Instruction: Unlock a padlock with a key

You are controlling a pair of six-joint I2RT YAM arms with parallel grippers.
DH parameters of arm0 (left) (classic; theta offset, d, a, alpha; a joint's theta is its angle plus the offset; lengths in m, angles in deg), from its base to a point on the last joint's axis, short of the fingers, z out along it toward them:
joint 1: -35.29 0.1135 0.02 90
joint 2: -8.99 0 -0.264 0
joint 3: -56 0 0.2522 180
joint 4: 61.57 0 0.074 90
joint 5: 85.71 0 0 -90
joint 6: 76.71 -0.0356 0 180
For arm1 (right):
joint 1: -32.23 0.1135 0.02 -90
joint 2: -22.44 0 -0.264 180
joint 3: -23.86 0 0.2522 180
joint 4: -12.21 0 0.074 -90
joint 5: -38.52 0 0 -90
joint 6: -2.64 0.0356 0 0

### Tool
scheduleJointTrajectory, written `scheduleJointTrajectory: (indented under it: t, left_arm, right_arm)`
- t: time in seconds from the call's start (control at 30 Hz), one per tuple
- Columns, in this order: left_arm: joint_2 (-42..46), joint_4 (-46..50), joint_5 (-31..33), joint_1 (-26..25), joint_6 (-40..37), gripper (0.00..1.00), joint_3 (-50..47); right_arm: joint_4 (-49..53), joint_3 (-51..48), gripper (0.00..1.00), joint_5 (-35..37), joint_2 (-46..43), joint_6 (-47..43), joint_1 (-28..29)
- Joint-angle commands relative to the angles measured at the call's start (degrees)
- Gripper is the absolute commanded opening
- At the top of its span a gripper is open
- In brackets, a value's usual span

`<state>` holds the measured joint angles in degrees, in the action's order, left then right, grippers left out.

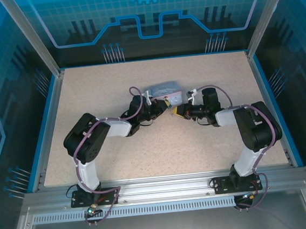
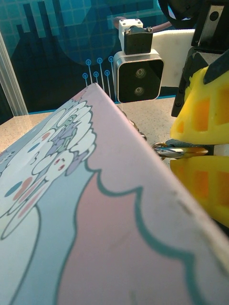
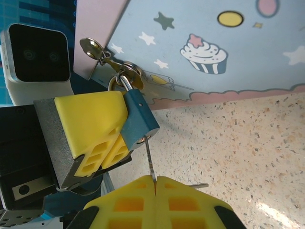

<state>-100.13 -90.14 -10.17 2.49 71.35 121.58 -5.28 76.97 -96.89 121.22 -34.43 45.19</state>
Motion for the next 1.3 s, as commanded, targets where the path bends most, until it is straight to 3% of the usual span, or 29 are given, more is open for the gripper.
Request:
scheduleJointTrajectory:
  t: [0.0,0.67,0.83,1.03,1.27]
  left_arm:
    - [-1.1,-0.2,-5.3,-1.6,-1.5,0.0,-0.7]
    - [-2.6,-2.4,-5.5,-1.5,-0.2,0.0,-0.4]
    - [-2.3,-2.9,-5.1,-1.6,0.3,0.0,-0.7]
    - [-1.2,-2.1,-3.9,-1.6,2.4,0.0,-1.0]
    - [-0.4,-2.0,-4.4,-1.7,2.3,0.0,-1.4]
  right_arm:
    - [-1.9,0.8,0.0,0.9,-1.8,-0.9,-0.7]
    - [-0.7,-0.5,0.0,1.1,-2.2,-0.9,-0.7]
    - [-5.3,-1.7,0.0,1.0,-1.6,1.2,-0.5]
    - [-2.2,-2.0,0.0,3.4,-2.8,-2.4,0.5]
    - [-8.2,-1.3,0.0,1.3,0.3,0.3,0.2]
